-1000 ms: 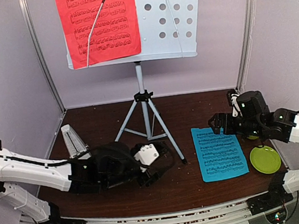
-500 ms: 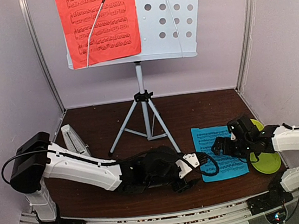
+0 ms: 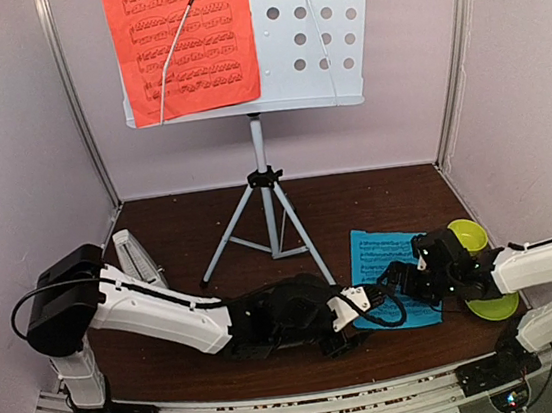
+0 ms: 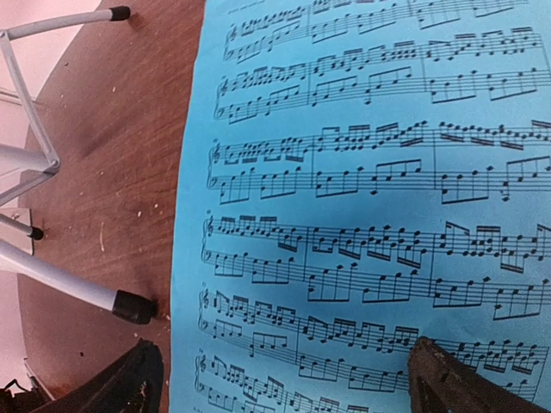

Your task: Set up the instrument practice props

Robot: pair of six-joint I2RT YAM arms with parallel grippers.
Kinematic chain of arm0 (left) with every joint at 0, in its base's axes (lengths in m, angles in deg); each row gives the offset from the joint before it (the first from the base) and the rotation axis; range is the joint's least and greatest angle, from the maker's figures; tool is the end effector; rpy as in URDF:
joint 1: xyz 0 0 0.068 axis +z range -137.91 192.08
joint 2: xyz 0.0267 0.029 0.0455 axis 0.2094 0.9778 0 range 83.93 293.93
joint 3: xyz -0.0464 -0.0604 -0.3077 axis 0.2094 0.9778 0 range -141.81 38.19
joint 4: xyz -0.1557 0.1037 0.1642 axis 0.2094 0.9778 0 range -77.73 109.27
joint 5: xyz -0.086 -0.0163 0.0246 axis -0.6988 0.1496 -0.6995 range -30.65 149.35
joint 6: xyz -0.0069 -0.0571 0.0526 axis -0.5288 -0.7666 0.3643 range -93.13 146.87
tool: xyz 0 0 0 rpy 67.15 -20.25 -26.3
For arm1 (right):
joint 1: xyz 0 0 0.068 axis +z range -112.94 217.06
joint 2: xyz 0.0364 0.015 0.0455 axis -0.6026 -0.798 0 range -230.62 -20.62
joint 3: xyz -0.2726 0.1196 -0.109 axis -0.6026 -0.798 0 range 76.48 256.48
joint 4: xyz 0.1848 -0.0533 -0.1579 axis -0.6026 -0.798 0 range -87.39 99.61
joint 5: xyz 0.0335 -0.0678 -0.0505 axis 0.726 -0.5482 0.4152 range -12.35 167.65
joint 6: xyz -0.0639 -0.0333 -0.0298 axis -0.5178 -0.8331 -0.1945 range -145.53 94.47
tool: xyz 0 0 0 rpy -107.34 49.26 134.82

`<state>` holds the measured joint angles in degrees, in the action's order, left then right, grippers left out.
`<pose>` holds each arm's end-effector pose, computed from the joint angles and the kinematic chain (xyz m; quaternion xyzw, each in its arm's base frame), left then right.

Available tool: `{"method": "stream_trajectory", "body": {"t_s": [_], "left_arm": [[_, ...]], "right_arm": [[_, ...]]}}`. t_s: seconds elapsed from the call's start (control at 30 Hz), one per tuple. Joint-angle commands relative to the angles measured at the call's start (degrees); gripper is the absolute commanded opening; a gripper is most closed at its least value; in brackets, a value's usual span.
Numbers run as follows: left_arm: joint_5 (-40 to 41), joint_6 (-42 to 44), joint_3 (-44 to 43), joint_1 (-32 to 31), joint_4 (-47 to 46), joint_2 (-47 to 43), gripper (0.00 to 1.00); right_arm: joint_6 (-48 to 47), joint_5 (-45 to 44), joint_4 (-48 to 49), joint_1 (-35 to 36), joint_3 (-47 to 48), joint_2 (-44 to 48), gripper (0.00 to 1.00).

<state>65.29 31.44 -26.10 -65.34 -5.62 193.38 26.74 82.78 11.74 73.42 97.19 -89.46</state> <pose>0.1055 -0.4412 0.2191 0.5391 0.6612 -0.2731 0.4445 0.1616 0.1263 0.1688 0.1116 0.9197 0.2911 0.2388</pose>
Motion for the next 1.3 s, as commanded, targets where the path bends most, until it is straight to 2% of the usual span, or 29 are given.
{"method": "stream_trajectory", "body": {"t_s": [0.0,0.17,0.33,0.5,0.73,0.87,1.0,1.13,1.27], "left_arm": [[-1.70,1.39,-1.91,0.00,-2.25,3.54,0.72],[-2.01,3.39,-5.39,0.20,-1.01,6.87,0.71],[-3.09,3.46,-10.39,1.83,0.17,10.07,0.67],[-5.56,2.76,-15.10,4.12,2.06,12.89,0.64],[-5.56,2.73,-20.15,5.45,4.51,16.61,0.59],[-5.77,2.42,-22.49,5.96,5.72,18.52,0.58],[-6.19,2.30,-24.53,6.30,7.26,20.18,0.57],[-6.72,2.23,-25.49,6.49,7.78,21.31,0.56],[-7.26,1.69,-25.98,6.83,7.76,22.32,0.53]], "right_arm": [[4.64,2.48,-2.32,2.56,-2.45,3.53,1.00],[3.94,-0.87,-11.77,2.62,0.00,15.41,1.00],[5.28,-8.47,-24.60,2.18,2.77,26.06,1.00],[9.13,-9.38,-32.07,-0.90,1.62,28.75,0.98],[18.08,-9.00,-36.79,-1.20,-0.99,30.78,0.97],[20.22,-9.16,-35.76,-1.20,-2.81,30.11,0.96],[22.15,-6.88,-32.84,-1.20,-4.04,25.47,0.94],[23.50,-6.28,-29.38,-1.20,-5.55,22.16,0.89],[26.02,-4.25,-21.30,-1.29,-8.76,21.49,0.79]]}}
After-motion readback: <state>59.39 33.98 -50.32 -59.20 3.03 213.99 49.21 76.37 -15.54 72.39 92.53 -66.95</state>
